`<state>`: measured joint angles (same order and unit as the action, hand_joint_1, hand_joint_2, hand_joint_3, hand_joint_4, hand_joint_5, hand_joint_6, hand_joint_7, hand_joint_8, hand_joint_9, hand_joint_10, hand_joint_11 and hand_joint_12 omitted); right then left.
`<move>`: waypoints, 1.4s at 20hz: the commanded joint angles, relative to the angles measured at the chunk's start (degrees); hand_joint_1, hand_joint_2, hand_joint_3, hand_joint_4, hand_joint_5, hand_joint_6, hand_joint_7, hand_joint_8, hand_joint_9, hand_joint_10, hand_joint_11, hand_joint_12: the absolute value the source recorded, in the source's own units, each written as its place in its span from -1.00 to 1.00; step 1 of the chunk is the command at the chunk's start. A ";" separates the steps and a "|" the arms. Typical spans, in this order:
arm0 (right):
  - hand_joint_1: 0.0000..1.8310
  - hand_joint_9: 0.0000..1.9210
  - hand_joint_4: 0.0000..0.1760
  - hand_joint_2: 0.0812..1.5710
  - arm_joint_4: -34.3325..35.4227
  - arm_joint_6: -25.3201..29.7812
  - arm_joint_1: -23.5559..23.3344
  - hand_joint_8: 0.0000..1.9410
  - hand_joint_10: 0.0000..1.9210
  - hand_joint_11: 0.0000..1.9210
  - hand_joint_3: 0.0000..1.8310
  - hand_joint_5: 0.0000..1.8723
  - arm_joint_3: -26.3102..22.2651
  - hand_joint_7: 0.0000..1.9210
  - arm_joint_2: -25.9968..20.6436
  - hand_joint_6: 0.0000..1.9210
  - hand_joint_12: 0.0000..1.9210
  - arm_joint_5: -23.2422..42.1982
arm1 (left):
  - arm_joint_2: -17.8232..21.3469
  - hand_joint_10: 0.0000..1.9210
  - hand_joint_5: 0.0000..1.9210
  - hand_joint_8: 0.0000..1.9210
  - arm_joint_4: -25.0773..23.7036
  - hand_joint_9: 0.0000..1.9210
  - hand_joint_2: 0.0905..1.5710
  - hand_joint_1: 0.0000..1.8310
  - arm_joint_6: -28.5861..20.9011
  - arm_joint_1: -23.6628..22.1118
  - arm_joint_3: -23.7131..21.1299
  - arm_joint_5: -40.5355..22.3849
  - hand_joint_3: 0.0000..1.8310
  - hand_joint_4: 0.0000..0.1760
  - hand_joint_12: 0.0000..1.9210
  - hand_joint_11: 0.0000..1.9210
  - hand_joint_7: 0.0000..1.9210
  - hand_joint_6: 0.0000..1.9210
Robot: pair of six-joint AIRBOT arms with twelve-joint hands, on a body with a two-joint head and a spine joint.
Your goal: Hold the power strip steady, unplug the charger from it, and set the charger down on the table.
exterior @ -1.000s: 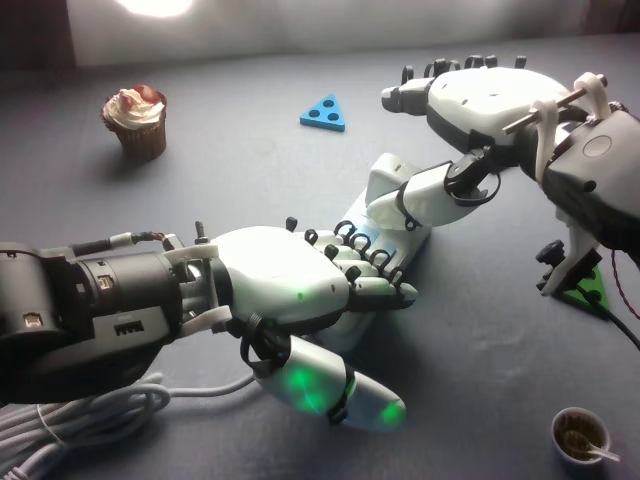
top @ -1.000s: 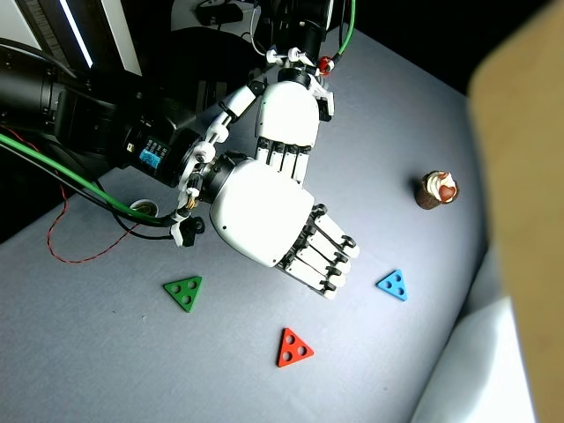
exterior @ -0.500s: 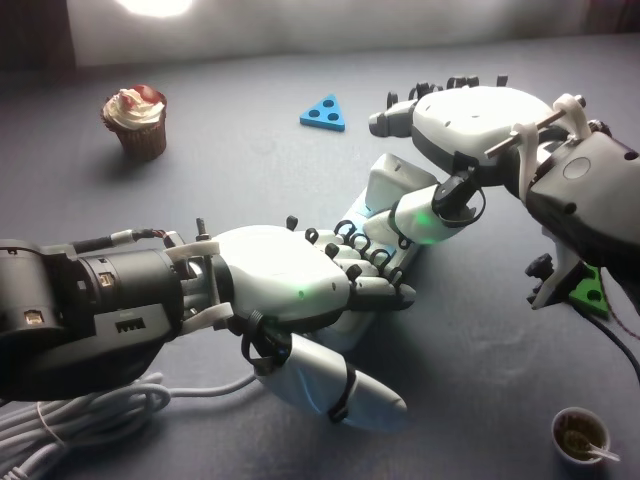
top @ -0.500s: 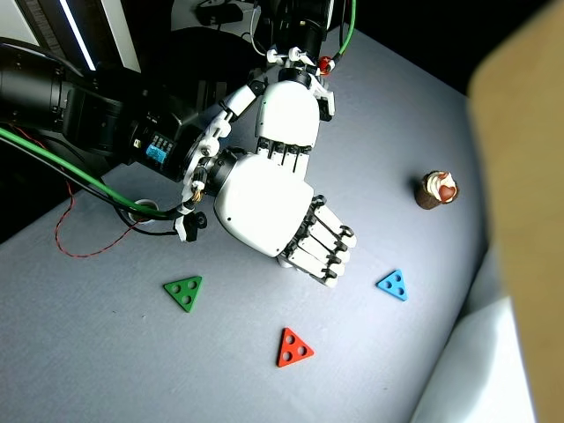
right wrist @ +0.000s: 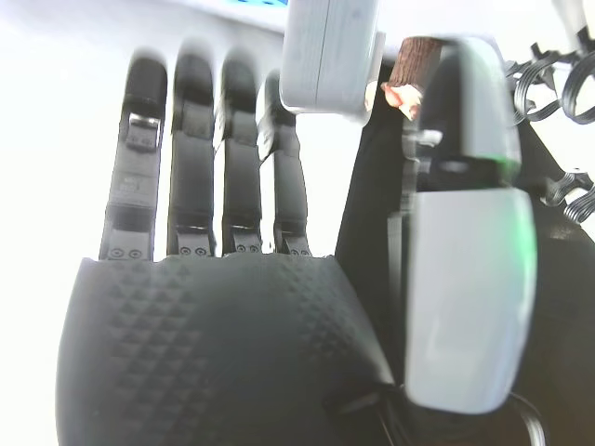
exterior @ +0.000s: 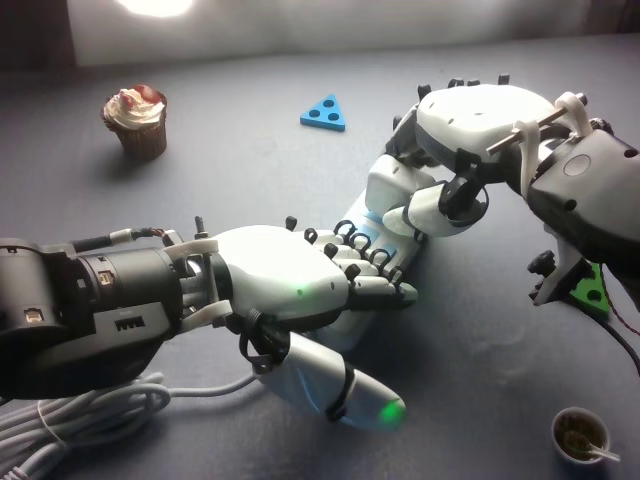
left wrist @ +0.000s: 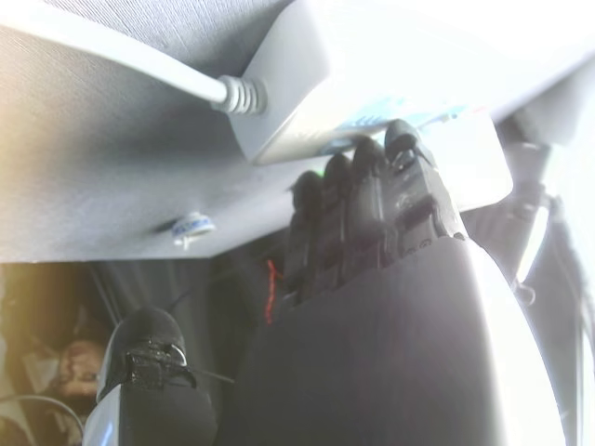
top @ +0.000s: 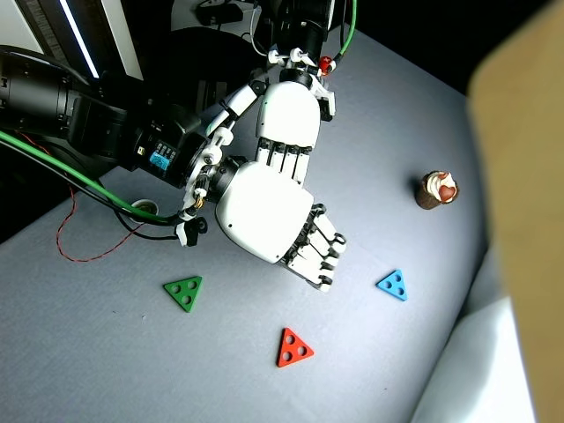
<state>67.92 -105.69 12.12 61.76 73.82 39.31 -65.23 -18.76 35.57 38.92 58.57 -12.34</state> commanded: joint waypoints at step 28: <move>0.39 0.36 -1.00 0.28 -35.52 -0.38 0.44 -0.34 -0.99 -0.27 -1.00 0.19 -1.09 0.30 -7.58 -0.33 0.00 -1.51 | -0.43 -1.00 -0.88 -1.00 0.49 -0.88 0.28 -0.97 -2.07 0.15 0.19 -2.48 -1.00 -1.00 -0.91 -0.97 -0.86 -1.00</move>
<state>33.36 -106.00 13.30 60.90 66.67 34.76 -65.23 -18.76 33.98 39.44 58.57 -12.49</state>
